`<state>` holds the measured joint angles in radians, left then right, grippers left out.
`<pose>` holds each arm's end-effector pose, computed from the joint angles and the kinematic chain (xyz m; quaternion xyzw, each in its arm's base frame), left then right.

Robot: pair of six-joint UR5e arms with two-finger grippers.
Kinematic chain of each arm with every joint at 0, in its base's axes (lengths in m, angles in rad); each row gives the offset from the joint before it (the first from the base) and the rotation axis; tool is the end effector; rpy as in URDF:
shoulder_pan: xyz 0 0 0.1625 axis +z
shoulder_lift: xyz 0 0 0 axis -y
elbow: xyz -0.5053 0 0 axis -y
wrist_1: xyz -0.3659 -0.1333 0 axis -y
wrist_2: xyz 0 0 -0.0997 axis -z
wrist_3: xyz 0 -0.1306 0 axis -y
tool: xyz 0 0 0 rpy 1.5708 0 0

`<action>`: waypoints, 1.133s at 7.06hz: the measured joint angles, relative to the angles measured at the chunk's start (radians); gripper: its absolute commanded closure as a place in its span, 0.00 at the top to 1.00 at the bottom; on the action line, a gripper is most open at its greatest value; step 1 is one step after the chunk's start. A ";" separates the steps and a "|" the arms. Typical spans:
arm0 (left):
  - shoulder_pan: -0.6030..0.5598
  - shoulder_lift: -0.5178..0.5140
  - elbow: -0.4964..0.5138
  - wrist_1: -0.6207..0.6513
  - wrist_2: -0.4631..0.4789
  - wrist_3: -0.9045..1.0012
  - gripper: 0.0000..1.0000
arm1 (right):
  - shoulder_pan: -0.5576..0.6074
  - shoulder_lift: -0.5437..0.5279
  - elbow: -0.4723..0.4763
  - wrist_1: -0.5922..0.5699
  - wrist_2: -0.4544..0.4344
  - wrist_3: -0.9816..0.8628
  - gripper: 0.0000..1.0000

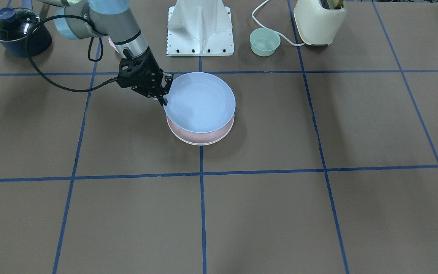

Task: Stack three plates with pink and blue
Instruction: 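Carry the light blue plate with the right gripper onto the pink plate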

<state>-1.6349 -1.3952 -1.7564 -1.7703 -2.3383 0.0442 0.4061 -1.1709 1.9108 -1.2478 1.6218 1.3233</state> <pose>-0.0678 -0.3911 0.7276 0.1170 0.3666 0.0300 0.9225 -0.5282 -0.3650 0.3576 0.1418 -0.4869 0.0554 0.8601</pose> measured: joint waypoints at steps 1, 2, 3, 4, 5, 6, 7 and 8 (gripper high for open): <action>0.000 0.000 0.000 0.000 -0.001 0.000 1.00 | -0.016 0.012 -0.010 -0.021 -0.015 -0.001 0.00; 0.000 0.000 0.000 0.000 -0.001 0.000 1.00 | -0.020 0.013 -0.015 -0.027 -0.020 -0.006 0.00; 0.000 0.000 0.000 0.000 -0.001 0.000 1.00 | -0.019 0.011 -0.017 -0.029 -0.023 -0.010 0.00; 0.000 0.000 0.000 0.000 -0.001 0.000 1.00 | -0.019 0.010 -0.020 -0.030 -0.034 -0.013 0.00; 0.000 0.000 0.000 0.000 -0.002 0.000 1.00 | -0.019 0.010 -0.024 -0.030 -0.054 -0.014 0.99; 0.000 -0.001 0.000 0.000 -0.002 0.000 1.00 | -0.020 0.010 -0.030 -0.029 -0.069 -0.014 1.00; 0.000 -0.001 0.000 0.000 -0.002 0.000 1.00 | -0.020 0.012 -0.035 -0.029 -0.081 -0.014 1.00; 0.000 -0.001 0.000 0.000 -0.002 -0.001 1.00 | -0.017 0.016 -0.035 -0.031 -0.086 -0.016 1.00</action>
<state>-1.6352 -1.3959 -1.7564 -1.7706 -2.3408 0.0435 0.3890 -1.1551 1.8754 -1.2792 1.5357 1.3072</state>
